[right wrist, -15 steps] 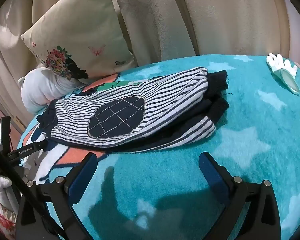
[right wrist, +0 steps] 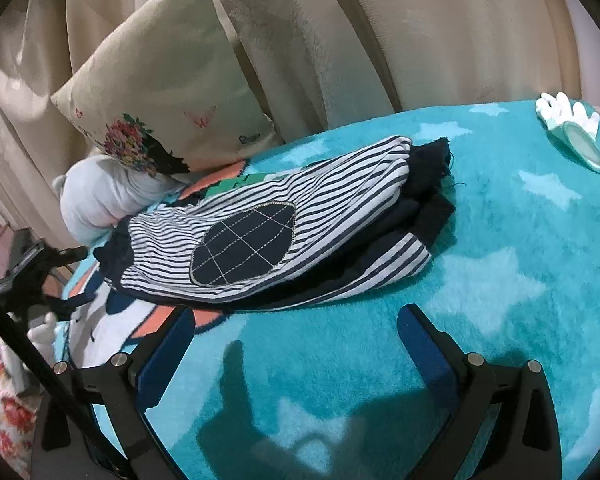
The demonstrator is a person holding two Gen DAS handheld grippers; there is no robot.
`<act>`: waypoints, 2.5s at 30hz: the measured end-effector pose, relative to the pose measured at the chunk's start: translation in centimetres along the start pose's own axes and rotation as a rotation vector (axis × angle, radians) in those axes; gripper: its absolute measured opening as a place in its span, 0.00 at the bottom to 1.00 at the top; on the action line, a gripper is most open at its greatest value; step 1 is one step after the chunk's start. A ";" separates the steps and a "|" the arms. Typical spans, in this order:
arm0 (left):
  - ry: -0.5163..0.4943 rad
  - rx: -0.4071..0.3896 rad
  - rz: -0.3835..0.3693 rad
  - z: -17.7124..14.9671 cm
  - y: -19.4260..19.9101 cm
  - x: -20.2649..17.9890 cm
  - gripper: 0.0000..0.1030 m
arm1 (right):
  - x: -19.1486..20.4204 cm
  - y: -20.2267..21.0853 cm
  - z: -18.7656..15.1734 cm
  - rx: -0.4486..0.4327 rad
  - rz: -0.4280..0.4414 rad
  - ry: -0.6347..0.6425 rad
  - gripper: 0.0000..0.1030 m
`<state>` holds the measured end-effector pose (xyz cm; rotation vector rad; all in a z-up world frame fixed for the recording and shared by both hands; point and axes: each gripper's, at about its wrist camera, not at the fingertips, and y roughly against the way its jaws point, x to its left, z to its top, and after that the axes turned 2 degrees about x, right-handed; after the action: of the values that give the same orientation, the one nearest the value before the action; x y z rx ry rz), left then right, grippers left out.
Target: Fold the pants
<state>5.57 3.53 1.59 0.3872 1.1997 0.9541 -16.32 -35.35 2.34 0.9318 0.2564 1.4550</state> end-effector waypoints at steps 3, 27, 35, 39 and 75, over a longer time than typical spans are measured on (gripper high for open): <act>-0.027 0.049 -0.012 1.0 -2.2 -1.2 0.98 | 0.2 0.0 0.0 0.006 -0.009 0.003 0.99; -0.122 0.054 0.066 -2.0 1.8 -2.6 0.12 | 1.5 -4.1 2.2 0.269 0.336 -0.262 0.93; -0.101 0.065 0.113 -2.8 0.0 -1.9 0.12 | 0.6 -6.8 6.4 0.176 0.047 -0.266 0.76; -0.099 0.052 0.116 -3.0 0.5 -1.9 0.12 | -0.5 -7.9 6.6 0.123 0.038 -0.309 0.13; -0.093 0.034 0.083 -7.4 4.1 -1.3 0.14 | -4.0 -2.1 4.1 -0.057 0.162 -0.409 0.06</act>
<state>-2.93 3.17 2.62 0.5065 1.1229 0.9780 -12.70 -40.27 2.05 1.1994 -0.1649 1.3725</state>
